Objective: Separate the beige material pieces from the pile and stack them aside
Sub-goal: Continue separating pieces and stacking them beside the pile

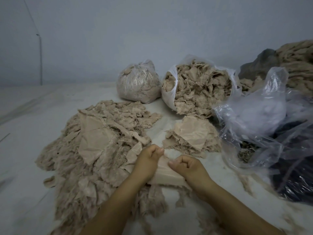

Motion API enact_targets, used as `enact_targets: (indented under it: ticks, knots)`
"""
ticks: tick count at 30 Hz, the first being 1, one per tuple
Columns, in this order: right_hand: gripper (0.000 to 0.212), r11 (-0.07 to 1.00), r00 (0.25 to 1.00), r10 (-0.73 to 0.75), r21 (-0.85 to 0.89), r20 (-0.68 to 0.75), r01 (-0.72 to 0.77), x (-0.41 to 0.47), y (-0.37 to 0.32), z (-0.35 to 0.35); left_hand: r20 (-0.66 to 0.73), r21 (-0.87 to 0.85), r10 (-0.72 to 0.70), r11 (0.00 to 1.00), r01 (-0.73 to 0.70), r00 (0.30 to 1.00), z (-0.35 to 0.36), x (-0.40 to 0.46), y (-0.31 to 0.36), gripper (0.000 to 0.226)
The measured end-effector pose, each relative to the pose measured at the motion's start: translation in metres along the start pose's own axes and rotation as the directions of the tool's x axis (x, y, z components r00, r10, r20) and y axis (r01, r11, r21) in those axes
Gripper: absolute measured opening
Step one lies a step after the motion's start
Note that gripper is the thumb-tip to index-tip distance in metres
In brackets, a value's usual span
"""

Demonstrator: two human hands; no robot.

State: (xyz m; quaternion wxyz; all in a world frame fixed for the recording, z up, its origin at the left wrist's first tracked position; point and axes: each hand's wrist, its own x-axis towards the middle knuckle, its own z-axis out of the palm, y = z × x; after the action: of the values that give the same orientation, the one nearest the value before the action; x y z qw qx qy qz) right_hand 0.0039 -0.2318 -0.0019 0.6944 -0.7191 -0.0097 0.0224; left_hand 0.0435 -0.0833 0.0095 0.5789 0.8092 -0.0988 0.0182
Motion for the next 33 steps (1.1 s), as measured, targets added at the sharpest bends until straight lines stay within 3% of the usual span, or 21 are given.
enact_targets:
  ticks: [6, 9, 13, 17, 21, 23, 25, 30, 33]
  knots:
    - [0.042, 0.993, 0.997, -0.042, -0.108, -0.066, 0.035, -0.002, 0.009, -0.016, -0.177, -0.004, -0.047, 0.999, 0.047, 0.983, -0.012, 0.006, -0.007, 0.035]
    - [0.041, 0.973, 0.998, -0.054, -0.227, -0.045, 0.042, -0.003, 0.014, -0.023, -0.19, -0.019, -0.07, 0.998, 0.068, 0.979, -0.013, 0.008, -0.005, 0.035]
    - [0.042, 0.961, 0.994, -0.042, -0.276, -0.101, 0.012, -0.006, 0.014, -0.038, -0.342, -0.082, -0.118, 0.992, 0.095, 0.932, -0.03, 0.012, -0.006, 0.035]
    - [0.042, 0.919, 0.999, 0.016, -0.394, 0.041, 0.002, -0.015, 0.007, -0.03, -0.213, -0.008, -0.018, 1.0, 0.017, 0.977, -0.033, 0.01, 0.011, 0.034]
    - [0.05, 0.997, 0.999, 0.041, -0.059, 0.02, -0.039, 0.001, -0.003, 0.001, -0.017, -0.169, -0.046, 0.985, 0.043, 0.999, -0.007, 0.004, 0.022, 0.029]
    - [0.033, 0.989, 0.999, 0.054, 0.136, 0.005, -0.055, 0.008, -0.006, 0.01, -0.021, -0.223, -0.07, 0.973, 0.063, 0.997, -0.005, 0.002, 0.021, 0.03]
    - [0.02, 0.959, 0.994, 0.038, 0.284, -0.103, -0.008, 0.011, -0.009, 0.013, -0.113, -0.207, -0.087, 0.976, 0.062, 0.99, -0.011, 0.003, 0.014, 0.031]
    - [0.024, 0.952, 0.99, 0.034, 0.305, -0.136, 0.009, 0.01, -0.007, 0.012, -0.216, -0.215, -0.186, 0.967, 0.139, 0.959, -0.013, 0.003, -0.007, 0.034]
    - [0.028, 0.961, 0.983, 0.054, 0.276, -0.174, -0.004, 0.013, -0.008, -0.003, -0.35, -0.339, -0.33, 0.917, 0.209, 0.877, -0.028, 0.009, -0.015, 0.033]
